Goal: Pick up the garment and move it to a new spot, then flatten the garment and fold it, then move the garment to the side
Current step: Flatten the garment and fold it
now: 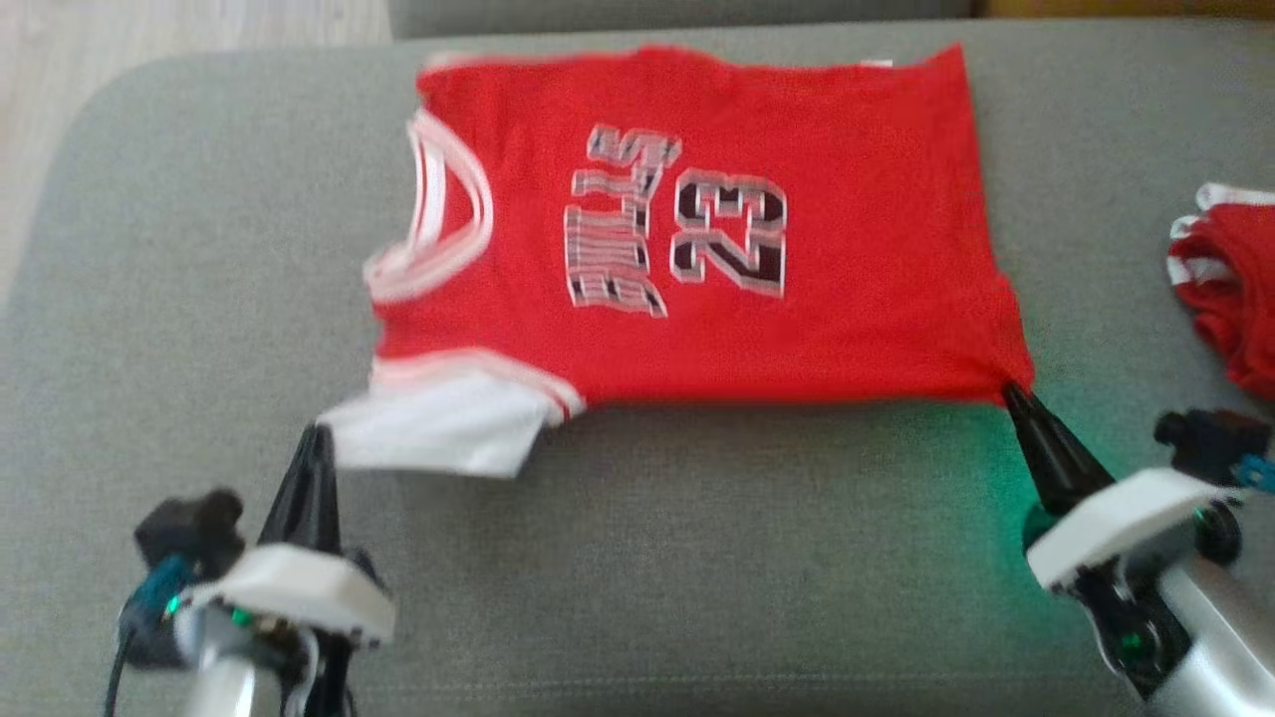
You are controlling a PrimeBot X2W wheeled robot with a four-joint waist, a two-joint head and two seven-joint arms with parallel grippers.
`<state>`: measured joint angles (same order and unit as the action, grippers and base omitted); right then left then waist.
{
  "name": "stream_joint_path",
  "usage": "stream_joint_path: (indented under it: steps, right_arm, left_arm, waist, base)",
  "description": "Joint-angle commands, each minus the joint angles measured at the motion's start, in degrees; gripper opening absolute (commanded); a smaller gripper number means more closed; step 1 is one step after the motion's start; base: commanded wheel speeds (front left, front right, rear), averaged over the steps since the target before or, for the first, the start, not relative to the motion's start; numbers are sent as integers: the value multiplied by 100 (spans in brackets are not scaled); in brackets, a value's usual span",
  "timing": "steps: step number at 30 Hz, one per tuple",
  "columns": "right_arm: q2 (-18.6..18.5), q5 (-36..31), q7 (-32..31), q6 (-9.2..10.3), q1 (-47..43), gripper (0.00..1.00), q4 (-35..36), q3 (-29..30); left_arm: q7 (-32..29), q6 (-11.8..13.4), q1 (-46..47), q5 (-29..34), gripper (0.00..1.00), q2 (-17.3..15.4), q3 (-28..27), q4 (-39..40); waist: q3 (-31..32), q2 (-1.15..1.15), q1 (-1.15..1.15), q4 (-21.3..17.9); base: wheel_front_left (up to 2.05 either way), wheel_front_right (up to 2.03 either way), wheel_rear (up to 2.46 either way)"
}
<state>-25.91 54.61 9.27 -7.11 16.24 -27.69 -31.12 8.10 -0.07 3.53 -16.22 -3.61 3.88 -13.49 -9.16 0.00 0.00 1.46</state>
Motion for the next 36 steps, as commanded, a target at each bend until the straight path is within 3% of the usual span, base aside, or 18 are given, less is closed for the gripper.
stream_joint_path:
  steps: [1,8,16,20,24,36]
  right_arm:
    - [-156,-199,-176,-37,-336,0,356,276]
    - [178,-873,-1109,-37,-1558,0,1257,1437]
    - [1155,-2022,-2720,-37,-2750,0,2904,2894]
    - [1575,-2378,-3378,-37,-2861,0,3477,3221]
    - [1844,-2465,-3981,-37,-2665,0,3614,3385]
    - [1982,-2298,-4787,-37,-1177,0,3008,3676]
  left_arm:
    - [-256,161,-264,-27,0,-144,-275,721]
    - [-1132,508,-1432,4,0,-210,-313,2275]
    - [-1852,705,-2038,10,0,-259,-256,3258]
    - [-2063,674,-1899,-20,0,-331,-219,3240]
    - [-2283,548,-1532,-147,0,-440,-201,2965]
    - [-2856,22,497,-615,0,-698,-85,1490]
  waist:
    - [219,0,0,17]
    - [490,0,0,73]
    - [607,0,0,118]
    - [534,0,0,99]
    - [428,0,0,29]
    - [-264,0,0,-177]
  base:
    - [0,0,0]
    - [0,0,0]
    - [0,0,0]
    - [0,0,0]
    - [0,0,0]
    - [0,0,0]
